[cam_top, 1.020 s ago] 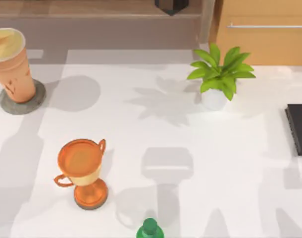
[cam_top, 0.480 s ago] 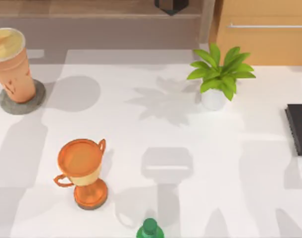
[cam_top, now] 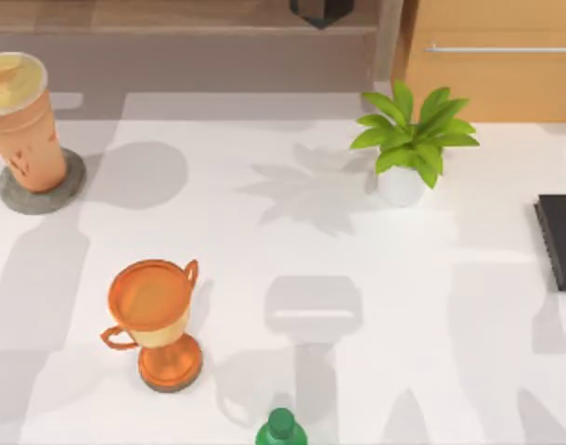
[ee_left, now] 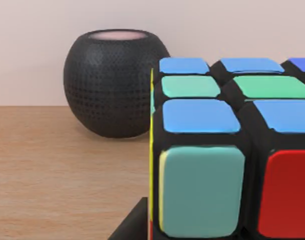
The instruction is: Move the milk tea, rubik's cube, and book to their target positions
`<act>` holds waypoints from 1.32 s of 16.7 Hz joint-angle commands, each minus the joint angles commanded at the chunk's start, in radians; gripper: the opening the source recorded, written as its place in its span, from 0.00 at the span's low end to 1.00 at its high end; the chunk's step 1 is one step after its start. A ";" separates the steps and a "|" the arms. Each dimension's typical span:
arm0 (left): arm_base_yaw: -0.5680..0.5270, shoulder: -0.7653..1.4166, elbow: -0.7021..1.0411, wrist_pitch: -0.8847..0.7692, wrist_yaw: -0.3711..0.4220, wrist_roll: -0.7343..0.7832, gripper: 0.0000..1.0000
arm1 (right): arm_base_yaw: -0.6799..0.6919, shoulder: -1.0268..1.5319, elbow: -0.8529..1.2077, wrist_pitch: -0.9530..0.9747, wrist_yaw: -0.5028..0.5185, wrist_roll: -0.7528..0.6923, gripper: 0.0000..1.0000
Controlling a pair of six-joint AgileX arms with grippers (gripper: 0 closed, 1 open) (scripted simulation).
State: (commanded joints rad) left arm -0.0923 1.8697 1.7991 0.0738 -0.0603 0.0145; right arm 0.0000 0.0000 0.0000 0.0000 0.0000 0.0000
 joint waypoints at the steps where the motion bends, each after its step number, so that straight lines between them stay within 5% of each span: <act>1: 0.000 0.000 0.000 0.000 0.000 0.000 0.68 | 0.000 0.000 0.000 0.000 0.000 0.000 1.00; 6: 0.000 0.000 0.000 0.000 0.000 0.000 1.00 | 0.000 0.000 0.000 0.000 0.000 0.000 1.00; 22: -0.007 -0.122 -0.152 0.030 -0.006 0.001 1.00 | 0.000 0.000 0.000 0.000 0.000 0.000 1.00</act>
State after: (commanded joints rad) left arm -0.0988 1.7475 1.6473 0.1042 -0.0662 0.0150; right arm 0.0000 0.0000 0.0000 0.0000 0.0000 0.0000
